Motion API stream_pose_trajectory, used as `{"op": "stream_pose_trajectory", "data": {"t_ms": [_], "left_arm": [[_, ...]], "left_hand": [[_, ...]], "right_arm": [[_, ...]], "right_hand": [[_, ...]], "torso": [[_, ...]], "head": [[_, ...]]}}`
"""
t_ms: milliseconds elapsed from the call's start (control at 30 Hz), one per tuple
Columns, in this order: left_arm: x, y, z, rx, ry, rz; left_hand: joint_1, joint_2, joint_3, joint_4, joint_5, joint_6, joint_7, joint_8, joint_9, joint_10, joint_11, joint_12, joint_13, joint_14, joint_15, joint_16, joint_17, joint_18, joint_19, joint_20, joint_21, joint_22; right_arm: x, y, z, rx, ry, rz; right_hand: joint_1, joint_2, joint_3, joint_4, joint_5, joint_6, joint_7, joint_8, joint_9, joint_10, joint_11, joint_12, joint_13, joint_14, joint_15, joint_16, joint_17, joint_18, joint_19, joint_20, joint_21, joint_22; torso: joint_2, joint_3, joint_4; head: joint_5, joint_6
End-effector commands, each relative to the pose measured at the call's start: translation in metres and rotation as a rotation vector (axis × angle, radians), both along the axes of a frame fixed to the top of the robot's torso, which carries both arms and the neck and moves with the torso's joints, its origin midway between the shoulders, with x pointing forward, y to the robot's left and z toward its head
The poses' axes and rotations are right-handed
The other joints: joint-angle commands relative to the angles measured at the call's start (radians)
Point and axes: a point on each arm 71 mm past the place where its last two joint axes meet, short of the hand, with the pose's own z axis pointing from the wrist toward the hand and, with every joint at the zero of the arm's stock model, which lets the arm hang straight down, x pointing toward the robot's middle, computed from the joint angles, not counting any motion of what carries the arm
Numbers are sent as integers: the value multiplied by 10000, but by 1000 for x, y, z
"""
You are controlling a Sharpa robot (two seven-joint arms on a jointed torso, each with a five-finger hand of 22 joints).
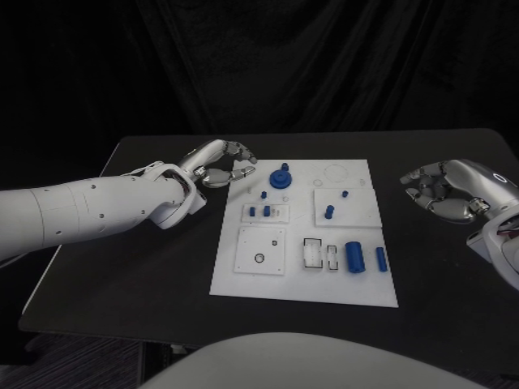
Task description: Assemble the parts on the task board
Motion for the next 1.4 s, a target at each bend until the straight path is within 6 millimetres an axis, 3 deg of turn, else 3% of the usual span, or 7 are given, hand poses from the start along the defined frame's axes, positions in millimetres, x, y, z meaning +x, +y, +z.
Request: {"op": "stream_pose_trajectory", "data": {"t_ms": [33, 333, 800, 1000, 1233, 1300, 1400], "left_arm": [[-4, -7, 6, -4253, 1219, -889], [-22, -26, 11, -8515, 3358, -1547], [-48, -32, 23, -10032, 3947, -2034], [-52, -34, 24, -10197, 4112, -2178], [-55, -32, 26, -10261, 4192, -2168], [-57, -30, 26, -10249, 4238, -2172], [-58, -29, 26, -10239, 4267, -2223]], "left_hand": [[-656, 425, -659, 58, 438, -464, 117, -67, -376, -670, 62, -254, -580, -621, 100, -822, -771, -36, -826, 132, -67, -1026], [-1259, 1471, -2182, 73, 355, -1393, 393, -98, -1164, -2126, -101, -650, -1830, -2571, 143, -2831, -2257, 262, -2460, 470, -148, -4249], [-1329, 2130, -3362, 61, 371, -3492, 30, -228, -1904, -3301, -474, -983, -2011, -3521, -14, -3586, -2383, 405, -3564, 455, -282, -6874], [-1554, 2356, -3901, 67, 132, -4904, -545, -339, -2357, -3893, -660, -1462, -2086, -3943, -26, -4086, -2469, 403, -4052, 432, -367, -8056], [-1696, 2476, -4307, 61, -244, -5948, -1347, -427, -2484, -4473, -870, -2106, -2158, -4243, 29, -4511, -2543, 375, -4410, 482, -459, -9103], [-1923, 2559, -4487, 60, -561, -6181, -1519, -441, -2500, -4883, -1294, -2490, -2205, -4438, -92, -4768, -2604, 433, -4548, 562, -495, -9499], [-2011, 2582, -4564, 55, -633, -6346, -1629, -455, -2513, -5048, -1361, -2626, -2225, -4499, -127, -4866, -2631, 477, -4572, 601, -500, -9588]], "right_arm": [[3, 3, 3, -111, -15, 264], [16, 17, -6, -487, 335, 632], [10, 38, -26, -1765, 79, 1459], [5, 37, -33, -2280, 211, 1563], [4, 34, -41, -2411, 303, 1484], [3, 32, -42, -2334, 212, 1437], [3, 30, -44, -2292, 153, 1385]], "right_hand": [[212, -120, 262, -274, 196, 445, -74, 270, 188, -686, -35, -729, -671, -296, -39, -250, -297, 132, -261, -5, -335, 626], [51, -164, 338, -666, -340, 448, -81, 1143, 1030, -1079, 33, -2186, -1729, -882, 27, -937, -1057, 266, -944, 13, -1140, 419], [-534, -423, 405, -362, -1557, -1054, 5, 259, 718, -1802, 539, -4315, -3469, -912, 431, -919, -1086, 260, -924, 386, -1389, 345], [-585, -469, 339, -382, -1864, -1417, -153, -302, 365, -1991, 609, -5213, -4311, -803, 467, -831, -1026, 250, -715, 451, -1335, 383], [-571, -478, 261, -427, -1950, -1407, -136, -384, 292, -2003, 636, -5378, -4499, -869, 483, -898, -1126, 265, -761, 469, -1515, 347], [-581, -482, 219, -433, -1972, -1431, -132, -430, 258, -1927, 645, -5383, -4547, -893, 499, -915, -1142, 263, -768, 480, -1547, 343], [-593, -473, 178, -436, -1969, -1448, -140, -478, 220, -1804, 652, -5373, -4599, -901, 514, -919, -1149, 262, -765, 493, -1574, 341]], "torso": [[-154, -52, 45], [-200, -262, 185], [-183, -719, 404], [-199, -914, 375], [-9, -931, 441], [1, -942, 565], [44, -928, 712]], "head": [[-200, -1], [-595, -1], [-784, -1], [-700, -1], [-1045, -1], [-1275, -1], [-1484, -1]]}}
